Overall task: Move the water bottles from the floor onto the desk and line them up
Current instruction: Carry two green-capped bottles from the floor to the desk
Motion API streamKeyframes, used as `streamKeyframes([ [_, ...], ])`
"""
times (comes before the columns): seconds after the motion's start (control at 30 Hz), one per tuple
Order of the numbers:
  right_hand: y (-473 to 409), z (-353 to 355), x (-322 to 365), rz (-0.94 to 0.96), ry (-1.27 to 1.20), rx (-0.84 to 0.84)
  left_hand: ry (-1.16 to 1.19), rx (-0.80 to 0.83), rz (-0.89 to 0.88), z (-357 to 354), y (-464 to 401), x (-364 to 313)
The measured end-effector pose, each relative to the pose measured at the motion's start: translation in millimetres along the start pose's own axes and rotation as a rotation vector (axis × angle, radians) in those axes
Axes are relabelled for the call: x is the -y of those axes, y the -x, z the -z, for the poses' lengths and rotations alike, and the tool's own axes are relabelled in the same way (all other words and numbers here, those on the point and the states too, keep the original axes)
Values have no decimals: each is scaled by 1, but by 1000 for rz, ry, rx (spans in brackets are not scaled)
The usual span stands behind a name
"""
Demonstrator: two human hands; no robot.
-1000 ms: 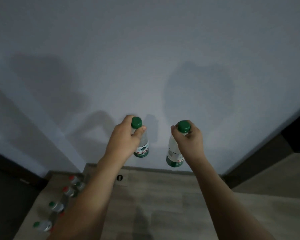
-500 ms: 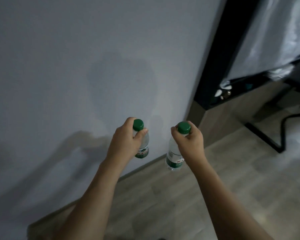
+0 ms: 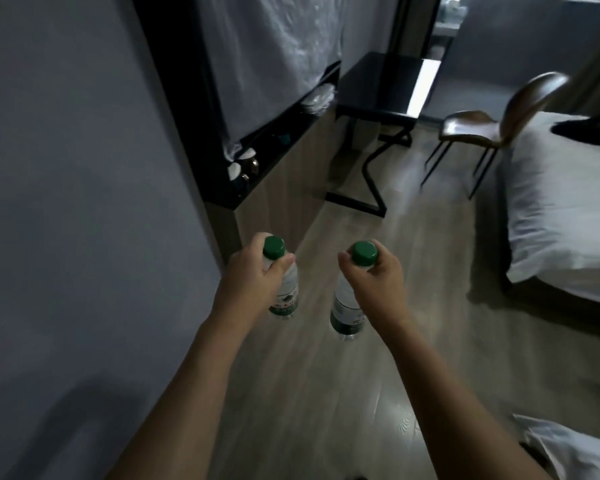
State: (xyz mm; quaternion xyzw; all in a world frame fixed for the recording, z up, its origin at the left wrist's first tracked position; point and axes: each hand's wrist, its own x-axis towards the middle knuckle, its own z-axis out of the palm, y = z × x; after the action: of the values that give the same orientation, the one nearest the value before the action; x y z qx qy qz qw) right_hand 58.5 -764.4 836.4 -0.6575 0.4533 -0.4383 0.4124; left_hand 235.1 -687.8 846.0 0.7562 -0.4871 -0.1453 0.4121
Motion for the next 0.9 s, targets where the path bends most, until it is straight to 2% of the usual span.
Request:
streamKeyframes([
  [0.23,-24,108,-45,-45,34,-179,53,109,-81,-97,-22,-79],
  [0.43,-46,170,-71,-40,20,-296,66,186,-161,-154,-42,-130],
  [0.7,-92,203,-94,-39,5,-394,84,240,-202,-202,-88,-151],
  [0.9,-162,198,-117,-67,14,-385,58,259,-208,-238,-150,-148],
])
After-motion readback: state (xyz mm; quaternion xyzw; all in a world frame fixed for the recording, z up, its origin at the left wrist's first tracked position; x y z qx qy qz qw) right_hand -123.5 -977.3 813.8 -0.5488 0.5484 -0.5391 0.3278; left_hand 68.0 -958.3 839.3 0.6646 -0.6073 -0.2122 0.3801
